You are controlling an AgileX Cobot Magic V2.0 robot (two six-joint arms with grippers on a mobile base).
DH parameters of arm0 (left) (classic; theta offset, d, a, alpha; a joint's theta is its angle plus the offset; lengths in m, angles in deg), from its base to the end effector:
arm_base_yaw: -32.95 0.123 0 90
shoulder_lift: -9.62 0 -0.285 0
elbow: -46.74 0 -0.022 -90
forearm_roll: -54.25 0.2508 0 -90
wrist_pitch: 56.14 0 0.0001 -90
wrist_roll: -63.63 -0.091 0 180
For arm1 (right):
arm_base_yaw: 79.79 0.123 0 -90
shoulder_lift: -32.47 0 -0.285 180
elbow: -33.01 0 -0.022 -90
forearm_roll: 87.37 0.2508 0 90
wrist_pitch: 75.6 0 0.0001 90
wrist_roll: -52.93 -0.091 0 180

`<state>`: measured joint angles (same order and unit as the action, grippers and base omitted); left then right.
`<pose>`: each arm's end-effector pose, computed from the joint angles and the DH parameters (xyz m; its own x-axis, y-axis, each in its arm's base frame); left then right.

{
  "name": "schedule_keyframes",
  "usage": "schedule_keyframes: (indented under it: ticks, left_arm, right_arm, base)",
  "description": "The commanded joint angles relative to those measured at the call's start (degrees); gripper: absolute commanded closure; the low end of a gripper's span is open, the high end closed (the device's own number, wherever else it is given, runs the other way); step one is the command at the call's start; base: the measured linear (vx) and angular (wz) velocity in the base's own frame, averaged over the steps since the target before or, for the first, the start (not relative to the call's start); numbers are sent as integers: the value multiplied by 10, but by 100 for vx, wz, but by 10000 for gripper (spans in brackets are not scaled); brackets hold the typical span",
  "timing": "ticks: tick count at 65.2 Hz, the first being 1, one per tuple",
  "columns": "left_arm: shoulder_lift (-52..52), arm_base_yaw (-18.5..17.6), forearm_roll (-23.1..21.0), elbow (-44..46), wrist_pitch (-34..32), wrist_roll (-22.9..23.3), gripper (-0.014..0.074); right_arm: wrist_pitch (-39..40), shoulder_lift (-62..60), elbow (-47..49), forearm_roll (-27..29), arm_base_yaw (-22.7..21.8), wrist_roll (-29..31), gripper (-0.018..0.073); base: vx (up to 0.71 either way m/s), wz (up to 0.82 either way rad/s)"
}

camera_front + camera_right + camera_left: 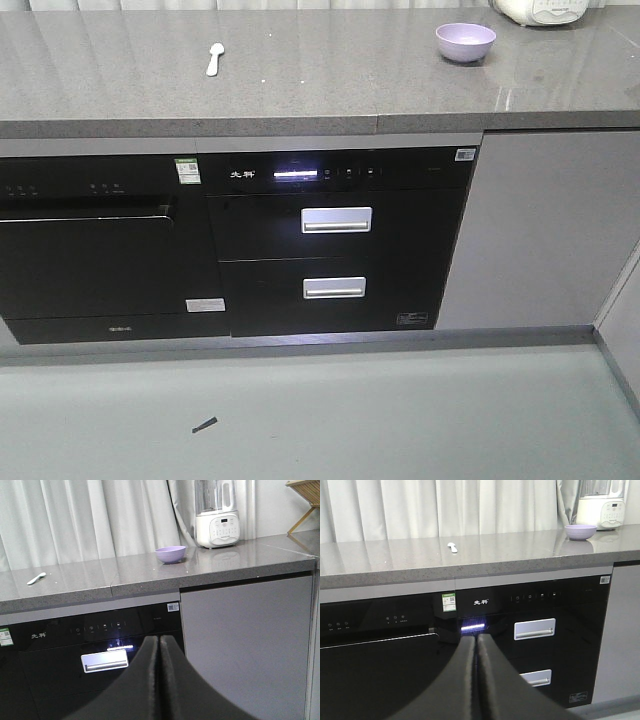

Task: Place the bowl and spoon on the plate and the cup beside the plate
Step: 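Continue driving toward the counter holding the spoon and lavender bowl, then approach the countertop edge, bringing both closed grippers near it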

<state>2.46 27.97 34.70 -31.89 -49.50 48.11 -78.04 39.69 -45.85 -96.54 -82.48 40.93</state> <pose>0.0561 -0.0085 0.1955 -0.0441 -0.0645 -0.9969 0.1225 0.9900 -0.0695 0.0568 -0.0033 0.2002 0.0290 0.0482 -0.9984 0.0523 0.9974 0.0497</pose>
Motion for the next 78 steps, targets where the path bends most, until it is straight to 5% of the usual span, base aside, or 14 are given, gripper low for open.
schedule_keyframes:
  ticks: [1,78]
  left_arm:
    - [10,1,-7,-14,-42,-1,603]
    - [10,1,-7,-14,-42,-1,603]
  right_arm:
    - [43,-6,-8,-2,-2,5,564]
    - [43,-6,-8,-2,-2,5,564]
  base:
    - [4,0]
    - [3,0]
